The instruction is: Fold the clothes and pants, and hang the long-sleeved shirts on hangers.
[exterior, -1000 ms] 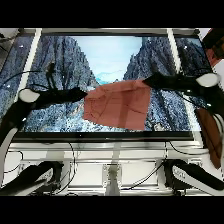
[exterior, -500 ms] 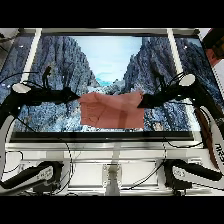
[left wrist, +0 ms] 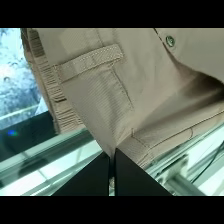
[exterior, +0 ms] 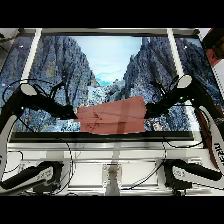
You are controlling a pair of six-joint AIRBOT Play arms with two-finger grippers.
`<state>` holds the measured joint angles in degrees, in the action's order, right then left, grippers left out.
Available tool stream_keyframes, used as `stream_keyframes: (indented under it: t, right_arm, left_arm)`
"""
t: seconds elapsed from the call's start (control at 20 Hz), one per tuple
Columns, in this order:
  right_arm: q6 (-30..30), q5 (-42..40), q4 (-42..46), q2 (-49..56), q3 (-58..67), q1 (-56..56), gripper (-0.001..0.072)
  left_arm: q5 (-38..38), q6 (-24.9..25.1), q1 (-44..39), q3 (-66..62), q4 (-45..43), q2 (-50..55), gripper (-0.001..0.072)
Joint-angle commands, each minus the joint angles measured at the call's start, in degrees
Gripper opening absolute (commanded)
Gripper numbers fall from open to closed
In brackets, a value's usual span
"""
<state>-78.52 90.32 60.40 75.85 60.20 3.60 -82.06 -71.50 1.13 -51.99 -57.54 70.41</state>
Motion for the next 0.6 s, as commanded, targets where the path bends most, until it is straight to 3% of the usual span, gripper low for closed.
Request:
stream_keyframes:
  t: [0.0, 0.1, 0.15, 0.2, 0.25, 0.3, 0.55]
  right_arm:
    - [-1.0, 0.7, 1.3, 0.0, -3.2, 0.1, 0.0010]
    - [-0.9, -1.2, 1.3, 0.0, -6.4, 0.6, 0.0021]
    - [-0.9, -2.8, 1.3, 0.0, -7.6, 1.1, 0.0134]
    - [-0.9, -3.5, 1.3, 0.0, -8.2, 1.6, 0.0298]
    - [-0.9, -3.6, 1.4, 0.0, -8.3, 2.3, 0.0442]
    - [-0.9, -4.0, 1.4, 0.0, -8.2, 2.6, 0.0530]
    - [0.1, -13.1, 4.9, 0.0, -6.3, 2.5, 0.0514]
  left_arm:
    - [-1.4, -0.3, -3.0, 0.3, -2.9, 0.0, 0.0009]
    - [-1.4, -0.3, -4.6, 0.3, -2.9, 0.1, 0.0011]
    - [-1.4, -0.3, -5.3, 0.3, -2.9, 0.4, 0.0035]
    - [-1.7, -0.3, -6.1, 0.3, -3.0, 0.6, 0.0225]
    - [-1.7, -0.3, -6.8, 0.3, -3.1, 1.0, 0.0584]
    - [-1.7, -0.2, -7.3, 0.3, -3.1, 1.4, 0.0691]
    - [-0.9, -0.3, -7.7, 0.3, -4.7, 3.3, 0.0694]
